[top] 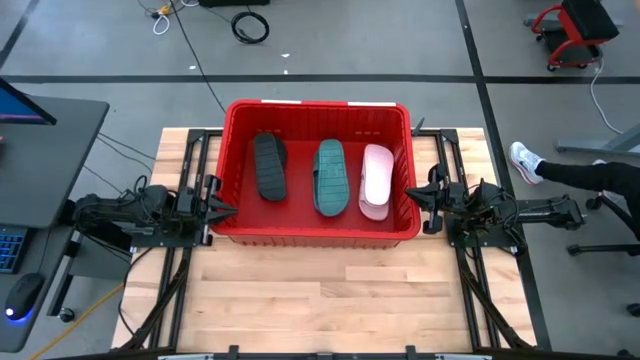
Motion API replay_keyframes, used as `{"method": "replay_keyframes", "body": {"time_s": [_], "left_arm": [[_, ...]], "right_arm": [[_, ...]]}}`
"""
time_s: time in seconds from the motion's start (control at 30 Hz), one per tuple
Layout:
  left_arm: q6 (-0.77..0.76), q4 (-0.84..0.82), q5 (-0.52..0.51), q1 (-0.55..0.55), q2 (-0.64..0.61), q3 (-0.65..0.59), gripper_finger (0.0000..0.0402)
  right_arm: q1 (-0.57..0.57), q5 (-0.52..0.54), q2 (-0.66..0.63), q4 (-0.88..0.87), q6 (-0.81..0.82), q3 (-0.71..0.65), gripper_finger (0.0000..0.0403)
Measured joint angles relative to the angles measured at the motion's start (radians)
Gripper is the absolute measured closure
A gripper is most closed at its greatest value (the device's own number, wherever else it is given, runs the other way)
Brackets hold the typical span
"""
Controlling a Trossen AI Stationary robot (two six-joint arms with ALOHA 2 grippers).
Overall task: Pick and place slides into bin
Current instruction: Return to Home Position
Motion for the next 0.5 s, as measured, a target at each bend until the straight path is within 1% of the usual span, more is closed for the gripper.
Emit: {"method": "replay_keyframes", "body": {"time_s": [0.33,0.5], "left_arm": [[0.0,0.0,0.0,0.0,0.0,0.0,0.0363],[0.0,0.0,0.0,0.0,0.0,0.0,0.0362]], "right_arm": [[0.0,0.0,0.0,0.0,0.0,0.0,0.0389],[0.0,0.0,0.0,0.0,0.0,0.0,0.0389]]}}
